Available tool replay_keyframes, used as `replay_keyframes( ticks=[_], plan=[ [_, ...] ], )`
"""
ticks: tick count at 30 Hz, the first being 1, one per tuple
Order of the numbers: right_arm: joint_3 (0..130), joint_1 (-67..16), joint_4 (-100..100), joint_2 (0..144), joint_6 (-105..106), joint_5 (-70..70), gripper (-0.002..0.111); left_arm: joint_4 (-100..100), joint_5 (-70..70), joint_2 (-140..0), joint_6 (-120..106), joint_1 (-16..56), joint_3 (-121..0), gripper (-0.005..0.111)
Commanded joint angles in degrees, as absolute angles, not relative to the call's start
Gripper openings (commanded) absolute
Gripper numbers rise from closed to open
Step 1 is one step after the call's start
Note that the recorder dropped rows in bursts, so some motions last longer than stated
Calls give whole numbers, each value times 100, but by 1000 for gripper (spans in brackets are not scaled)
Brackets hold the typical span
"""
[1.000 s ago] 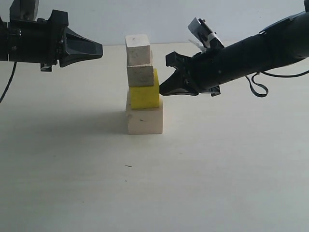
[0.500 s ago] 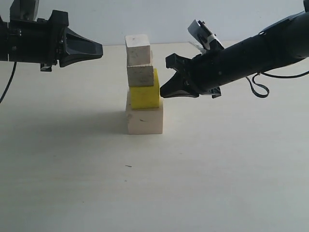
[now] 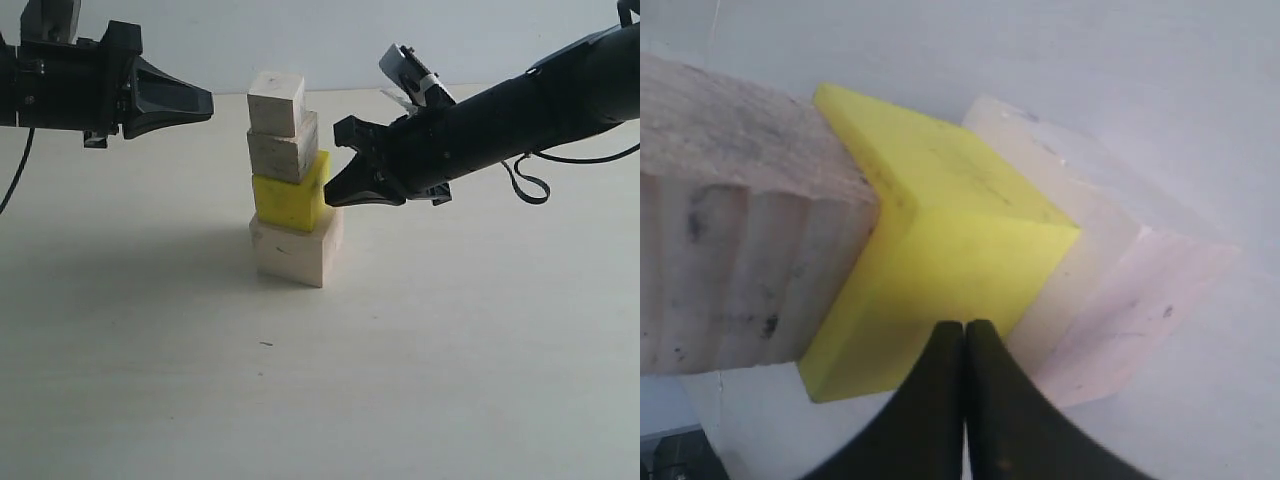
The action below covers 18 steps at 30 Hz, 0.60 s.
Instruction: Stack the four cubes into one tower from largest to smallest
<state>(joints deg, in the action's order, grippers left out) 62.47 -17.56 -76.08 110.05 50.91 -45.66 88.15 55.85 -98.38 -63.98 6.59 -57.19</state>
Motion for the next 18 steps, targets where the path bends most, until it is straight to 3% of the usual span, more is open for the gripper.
replay_keyframes(
  ticks=[1,18],
  plan=[
    [6231,-1733,-7539,11005,5090,-4408,0,8853,5636,-9803,-6442,693,-5691,0],
    [6231,-1733,-6594,11073,4289,-3367,0,8633,5600,-9803,-6407,693,-5690,0]
  ],
)
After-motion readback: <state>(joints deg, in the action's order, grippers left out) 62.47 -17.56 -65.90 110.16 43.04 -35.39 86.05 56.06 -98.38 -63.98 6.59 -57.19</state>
